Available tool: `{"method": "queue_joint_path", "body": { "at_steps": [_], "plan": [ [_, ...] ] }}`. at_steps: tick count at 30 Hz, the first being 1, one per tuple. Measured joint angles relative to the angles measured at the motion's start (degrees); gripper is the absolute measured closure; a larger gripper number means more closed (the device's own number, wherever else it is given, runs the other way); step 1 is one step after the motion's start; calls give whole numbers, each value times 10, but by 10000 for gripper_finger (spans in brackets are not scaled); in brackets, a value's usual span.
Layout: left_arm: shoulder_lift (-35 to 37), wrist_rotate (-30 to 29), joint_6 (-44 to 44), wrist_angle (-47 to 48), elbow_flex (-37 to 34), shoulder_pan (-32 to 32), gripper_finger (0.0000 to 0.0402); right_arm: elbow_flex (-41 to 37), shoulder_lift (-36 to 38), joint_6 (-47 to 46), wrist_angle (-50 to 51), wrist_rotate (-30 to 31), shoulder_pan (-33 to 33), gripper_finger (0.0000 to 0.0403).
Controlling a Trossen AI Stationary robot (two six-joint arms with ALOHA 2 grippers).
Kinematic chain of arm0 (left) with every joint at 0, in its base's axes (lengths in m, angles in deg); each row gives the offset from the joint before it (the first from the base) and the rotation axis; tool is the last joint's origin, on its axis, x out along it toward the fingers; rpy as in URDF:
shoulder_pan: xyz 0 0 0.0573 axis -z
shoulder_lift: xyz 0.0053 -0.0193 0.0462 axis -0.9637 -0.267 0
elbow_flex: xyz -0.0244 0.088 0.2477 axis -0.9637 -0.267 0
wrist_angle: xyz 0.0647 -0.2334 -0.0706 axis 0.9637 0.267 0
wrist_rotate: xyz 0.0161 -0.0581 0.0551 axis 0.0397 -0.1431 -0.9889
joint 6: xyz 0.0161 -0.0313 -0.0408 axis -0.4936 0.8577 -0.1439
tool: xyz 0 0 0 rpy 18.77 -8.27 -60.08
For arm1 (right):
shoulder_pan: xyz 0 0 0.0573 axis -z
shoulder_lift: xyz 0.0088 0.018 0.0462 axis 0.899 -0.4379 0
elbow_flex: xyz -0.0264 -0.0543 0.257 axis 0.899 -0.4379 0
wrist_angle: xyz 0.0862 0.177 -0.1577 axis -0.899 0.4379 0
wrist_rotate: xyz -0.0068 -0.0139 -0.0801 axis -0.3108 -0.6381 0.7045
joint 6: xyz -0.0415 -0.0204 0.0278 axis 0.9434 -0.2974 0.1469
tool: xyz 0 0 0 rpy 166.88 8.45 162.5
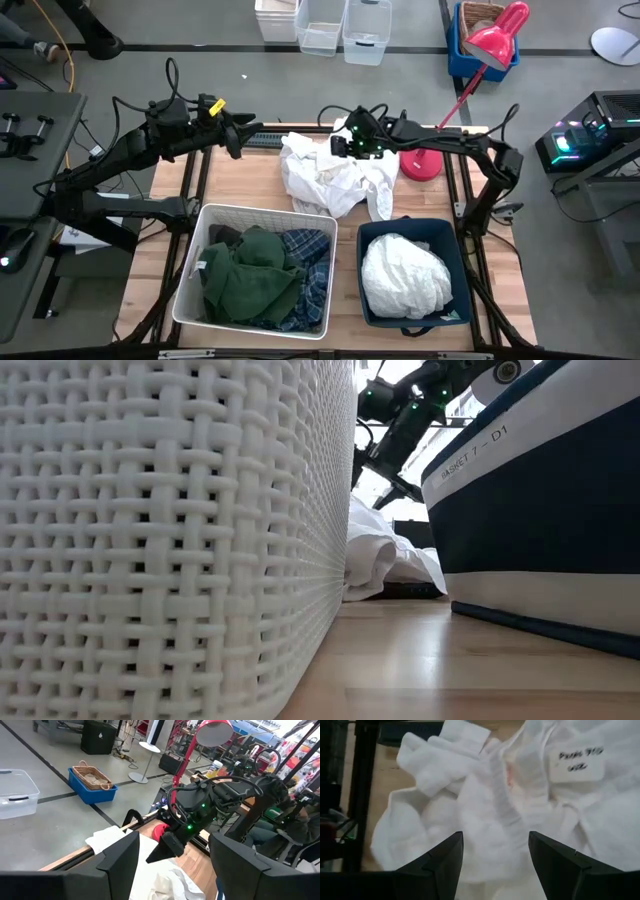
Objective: Sort clothes
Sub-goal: Put the white pants into the blue bin
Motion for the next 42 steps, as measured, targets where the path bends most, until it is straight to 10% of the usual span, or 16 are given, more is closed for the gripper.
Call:
{"method": "queue_joint_path", "body": {
  "at_steps": [22,27,29,42],
  "plan": [
    [0,0,20,-1,0,0,174,0,-94,103,-30,-5,16,190],
    [0,-1,20,-1,0,0,174,0,-94,112,-32,-7,15,332],
    [0,-1,20,-1,0,0,174,0,-81,134,-34,-7,11,381],
    [0,-5,19,-1,0,0,174,33,162,172,-9,-38,-8,400]
  ]
}}
